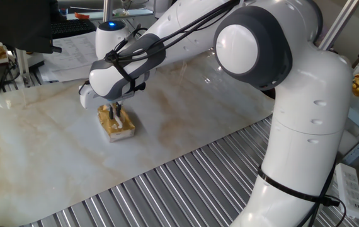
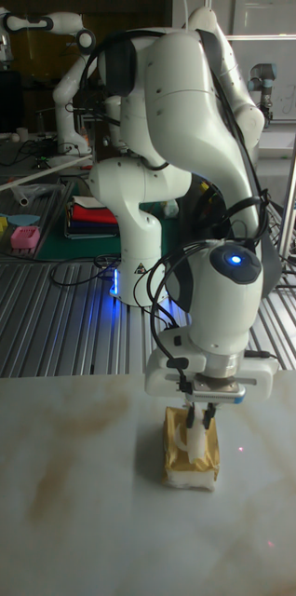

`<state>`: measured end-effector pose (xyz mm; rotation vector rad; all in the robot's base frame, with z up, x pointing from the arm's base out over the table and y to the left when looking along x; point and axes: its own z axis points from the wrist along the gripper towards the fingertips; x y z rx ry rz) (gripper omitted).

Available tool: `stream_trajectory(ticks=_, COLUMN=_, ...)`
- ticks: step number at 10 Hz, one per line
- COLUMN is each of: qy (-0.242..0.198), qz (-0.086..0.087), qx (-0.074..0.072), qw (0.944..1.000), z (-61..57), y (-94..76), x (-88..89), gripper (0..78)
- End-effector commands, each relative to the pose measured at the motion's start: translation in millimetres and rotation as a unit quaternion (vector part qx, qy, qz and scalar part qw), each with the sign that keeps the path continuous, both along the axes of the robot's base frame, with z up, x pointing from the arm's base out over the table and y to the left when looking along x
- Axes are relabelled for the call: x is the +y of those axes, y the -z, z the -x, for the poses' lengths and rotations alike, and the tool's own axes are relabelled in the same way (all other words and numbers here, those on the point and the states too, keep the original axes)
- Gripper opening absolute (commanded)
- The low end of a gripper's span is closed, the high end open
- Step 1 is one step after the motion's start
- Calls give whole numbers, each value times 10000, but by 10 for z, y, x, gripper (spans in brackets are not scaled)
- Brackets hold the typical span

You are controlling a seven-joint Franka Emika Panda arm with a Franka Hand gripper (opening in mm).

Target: Pull out a napkin

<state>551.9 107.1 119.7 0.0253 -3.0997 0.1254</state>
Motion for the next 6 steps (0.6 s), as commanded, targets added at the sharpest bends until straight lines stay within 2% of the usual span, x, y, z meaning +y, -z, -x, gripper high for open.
stream_trajectory(ticks=1, qy=-16, qz=8, qx=-18, qw=10000, z=-13, y=-14, x=-2, gripper=12)
stream_trajectory(ticks=5, qy=-16, qz=8, qx=-18, qw=10000, z=-13, y=-14, x=-2, gripper=12)
stream_trajectory(ticks=6, qy=-31, qz=66, qx=-4, qw=10000, z=-14, y=-14, x=-2, gripper=12)
